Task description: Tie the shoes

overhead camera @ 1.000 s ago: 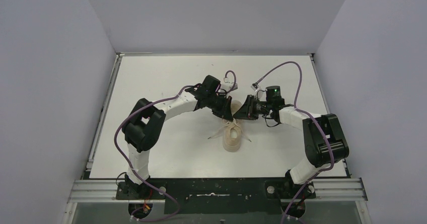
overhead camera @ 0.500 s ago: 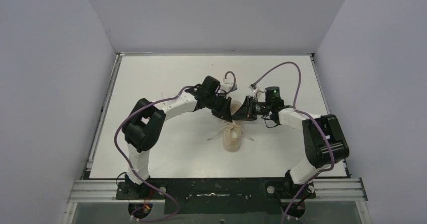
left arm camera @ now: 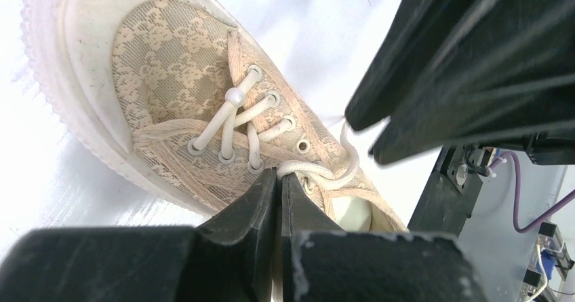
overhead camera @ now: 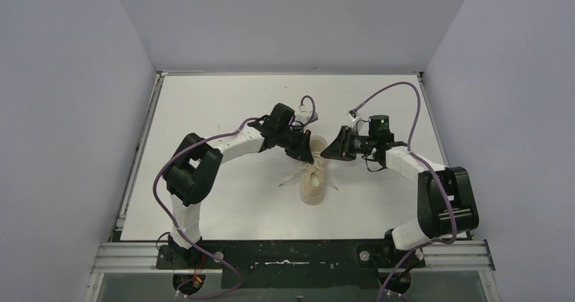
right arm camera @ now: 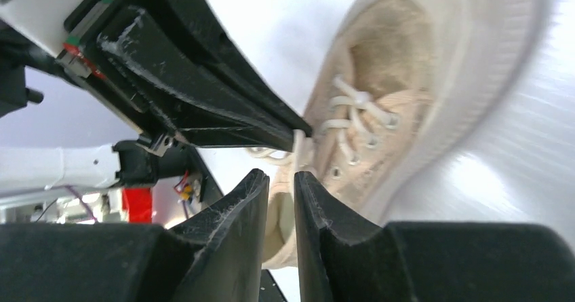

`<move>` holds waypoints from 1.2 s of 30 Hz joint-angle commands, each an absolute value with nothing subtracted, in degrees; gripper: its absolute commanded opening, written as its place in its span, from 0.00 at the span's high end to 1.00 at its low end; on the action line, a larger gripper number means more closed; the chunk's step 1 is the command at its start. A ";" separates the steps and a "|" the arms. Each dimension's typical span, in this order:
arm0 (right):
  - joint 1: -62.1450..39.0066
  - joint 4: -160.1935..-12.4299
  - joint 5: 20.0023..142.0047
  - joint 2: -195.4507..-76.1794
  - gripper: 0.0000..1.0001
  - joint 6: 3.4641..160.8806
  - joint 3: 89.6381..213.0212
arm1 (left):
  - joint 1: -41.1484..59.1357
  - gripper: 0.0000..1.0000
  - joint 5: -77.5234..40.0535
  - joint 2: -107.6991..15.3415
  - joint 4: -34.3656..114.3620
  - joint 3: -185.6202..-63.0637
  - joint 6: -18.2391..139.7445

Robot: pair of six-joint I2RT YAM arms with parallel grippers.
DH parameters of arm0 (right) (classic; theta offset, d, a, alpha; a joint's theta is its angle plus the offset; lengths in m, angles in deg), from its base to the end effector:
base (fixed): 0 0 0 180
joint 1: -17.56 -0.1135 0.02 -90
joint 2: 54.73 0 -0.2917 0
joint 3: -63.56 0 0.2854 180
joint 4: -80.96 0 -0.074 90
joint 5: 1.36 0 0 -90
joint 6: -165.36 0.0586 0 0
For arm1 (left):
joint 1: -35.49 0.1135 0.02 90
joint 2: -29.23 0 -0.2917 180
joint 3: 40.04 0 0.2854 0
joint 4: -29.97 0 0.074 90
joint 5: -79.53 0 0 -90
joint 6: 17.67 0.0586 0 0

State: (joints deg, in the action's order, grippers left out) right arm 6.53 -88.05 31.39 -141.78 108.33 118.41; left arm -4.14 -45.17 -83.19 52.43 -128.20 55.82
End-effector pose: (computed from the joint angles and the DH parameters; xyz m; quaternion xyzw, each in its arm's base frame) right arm 0.3082 0.1103 0.1804 -0.0335 0.8270 0.5383 0.1586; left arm 0.3447 -0.3288 0.1769 0.2855 0.8472 -0.4102 0.1802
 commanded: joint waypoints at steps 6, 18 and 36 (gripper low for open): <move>7.02 -79.32 36.29 -144.59 0.77 101.23 123.66 | -3.75 1.00 -44.84 -78.94 48.70 -127.19 56.38; 4.95 -86.46 34.85 -147.54 0.78 108.10 123.59 | -3.87 1.00 -45.18 -78.79 48.00 -126.93 56.01; 2.97 -89.13 33.73 -149.88 0.84 108.67 123.77 | -4.10 1.00 -45.12 -78.18 47.04 -126.79 55.76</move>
State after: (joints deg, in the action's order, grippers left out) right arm 4.04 -86.02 35.24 -148.40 108.44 122.28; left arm -4.17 -45.15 -82.32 51.25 -126.78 55.84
